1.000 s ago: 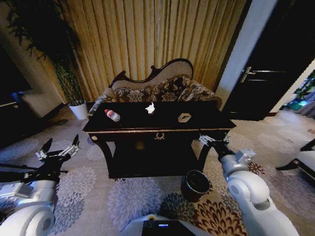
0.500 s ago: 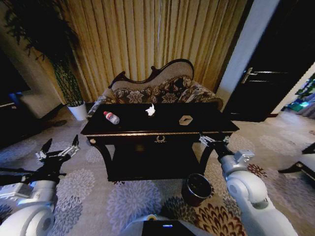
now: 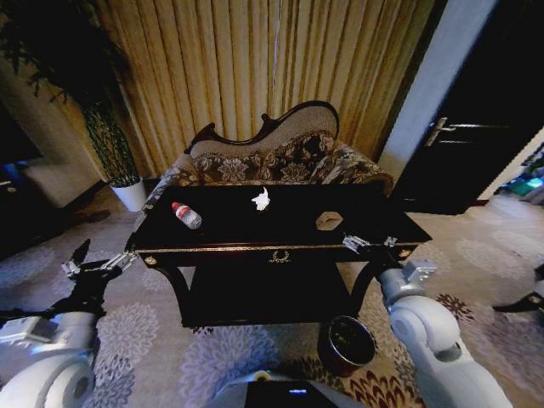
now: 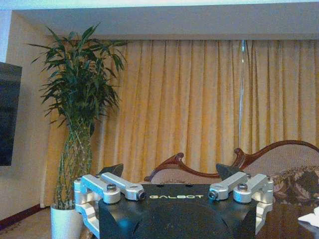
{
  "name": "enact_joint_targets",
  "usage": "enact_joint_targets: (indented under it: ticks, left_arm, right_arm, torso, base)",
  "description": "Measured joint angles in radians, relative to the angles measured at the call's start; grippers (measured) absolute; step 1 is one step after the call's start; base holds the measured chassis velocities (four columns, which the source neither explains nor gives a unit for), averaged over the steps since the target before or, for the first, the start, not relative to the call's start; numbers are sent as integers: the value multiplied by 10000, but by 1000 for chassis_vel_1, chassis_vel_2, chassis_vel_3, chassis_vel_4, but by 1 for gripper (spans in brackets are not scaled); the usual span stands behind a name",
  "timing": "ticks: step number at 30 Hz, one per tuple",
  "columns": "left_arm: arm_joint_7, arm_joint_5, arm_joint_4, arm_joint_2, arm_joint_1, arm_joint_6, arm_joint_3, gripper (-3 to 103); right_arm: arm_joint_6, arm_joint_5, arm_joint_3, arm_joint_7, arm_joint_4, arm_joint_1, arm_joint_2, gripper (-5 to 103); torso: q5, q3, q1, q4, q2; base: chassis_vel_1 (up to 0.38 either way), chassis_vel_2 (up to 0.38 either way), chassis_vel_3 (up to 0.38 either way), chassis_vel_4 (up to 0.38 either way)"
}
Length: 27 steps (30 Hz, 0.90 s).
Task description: Move to the front of the table and place the trash on the table into the trash bin.
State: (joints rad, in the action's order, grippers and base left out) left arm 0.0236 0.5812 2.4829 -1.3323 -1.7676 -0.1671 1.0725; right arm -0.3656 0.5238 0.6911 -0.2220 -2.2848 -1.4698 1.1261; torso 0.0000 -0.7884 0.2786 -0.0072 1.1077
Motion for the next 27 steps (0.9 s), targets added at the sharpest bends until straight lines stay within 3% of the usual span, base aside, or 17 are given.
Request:
enact_joint_targets:
  ticks: [27]
  left_arm:
    - [-1, -258, -35, -4, 13, -29, -304, 100]
  right_arm:
    - [390, 291, -1489, 15, 2604, 1899, 224, 100]
  torso:
    - [0, 1, -3, 0, 2]
  base:
    - [0, 0, 0, 0]
